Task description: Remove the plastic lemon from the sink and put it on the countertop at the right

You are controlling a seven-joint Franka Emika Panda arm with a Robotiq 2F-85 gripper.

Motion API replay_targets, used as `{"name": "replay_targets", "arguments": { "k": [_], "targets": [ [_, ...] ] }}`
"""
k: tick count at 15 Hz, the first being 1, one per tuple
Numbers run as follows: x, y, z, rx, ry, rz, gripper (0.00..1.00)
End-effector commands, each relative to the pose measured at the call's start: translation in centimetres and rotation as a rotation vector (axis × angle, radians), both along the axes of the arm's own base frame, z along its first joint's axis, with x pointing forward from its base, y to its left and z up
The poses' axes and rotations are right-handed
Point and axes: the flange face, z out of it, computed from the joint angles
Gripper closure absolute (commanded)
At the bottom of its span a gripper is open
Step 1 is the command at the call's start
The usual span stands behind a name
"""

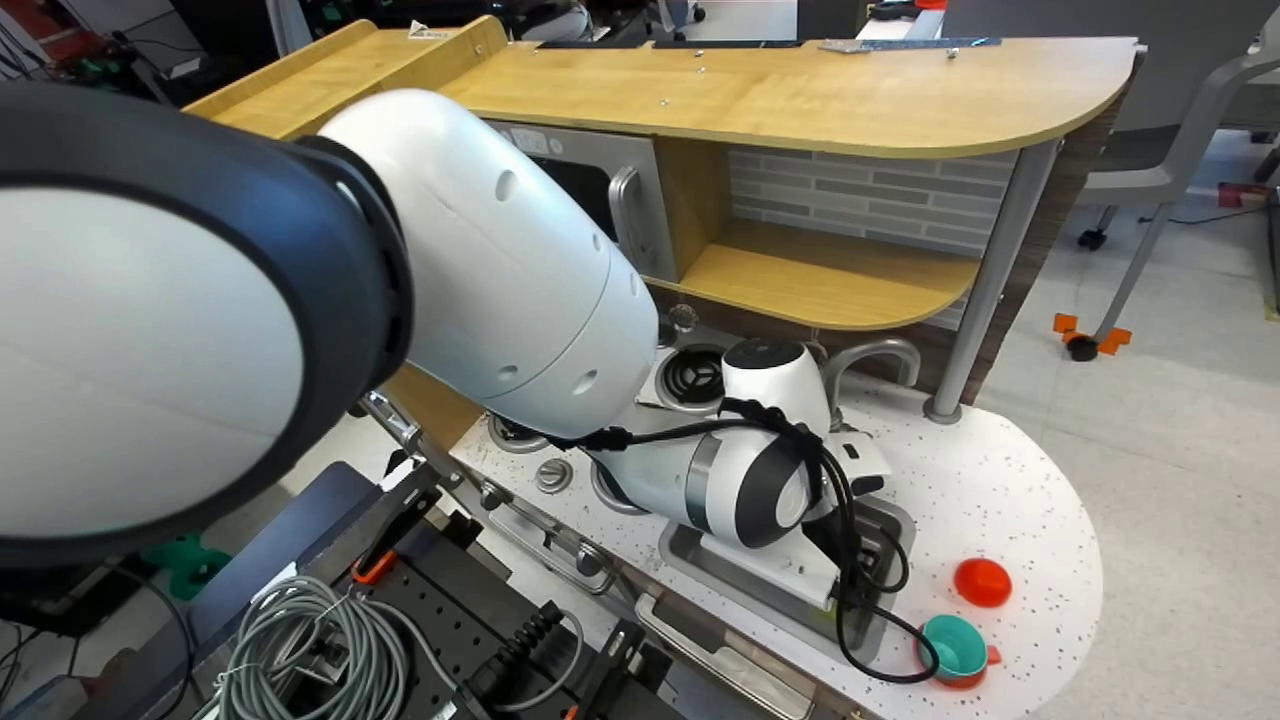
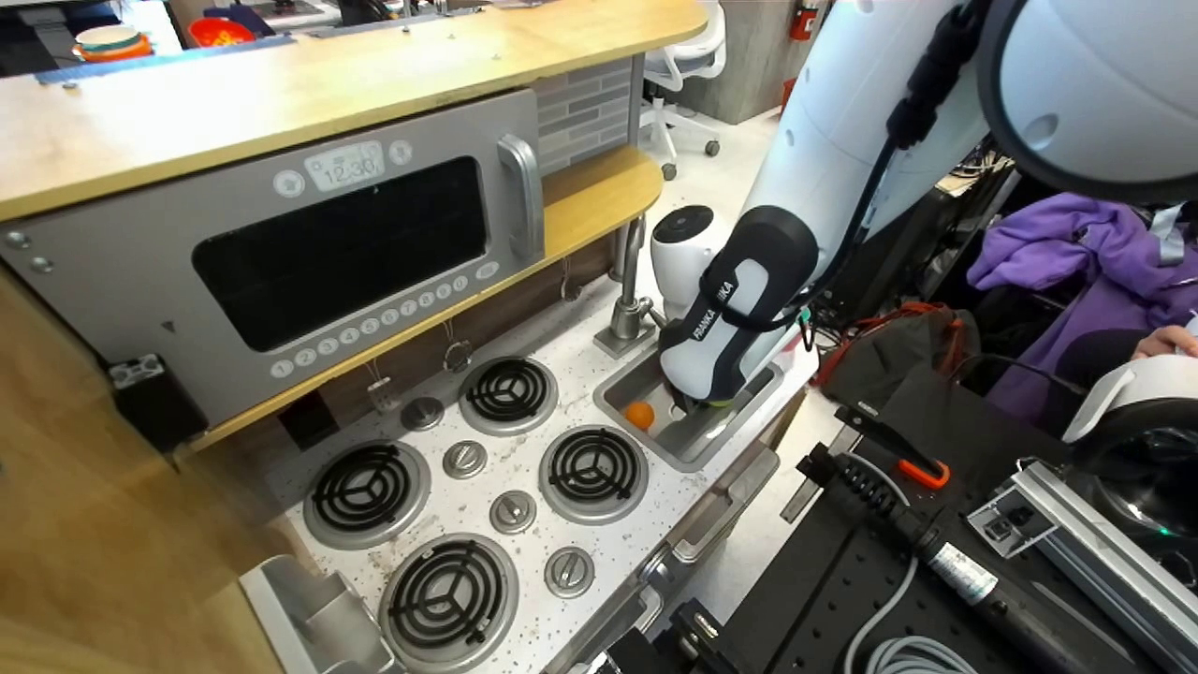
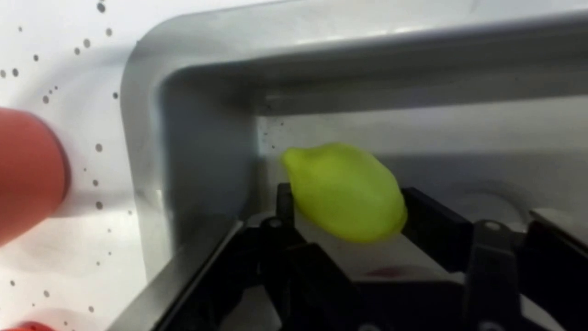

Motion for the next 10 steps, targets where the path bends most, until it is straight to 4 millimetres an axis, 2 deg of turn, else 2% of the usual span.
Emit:
{"name": "replay_targets", "arguments": {
  "k": [1, 4, 6, 10],
  "targets": [
    [-0.3, -0.2, -0.1, 0.010, 0.023, -0.007, 0.66],
    [-1.1, -0.2, 0.9, 0.025, 0.036, -0.036, 0.66],
    [-1.9, 0.1, 2.3, 0.030, 0.024, -0.042, 0.66],
    [-4.8, 1.2, 5.8, 0.082, 0.011, -0.048, 0.66]
  ]
}}
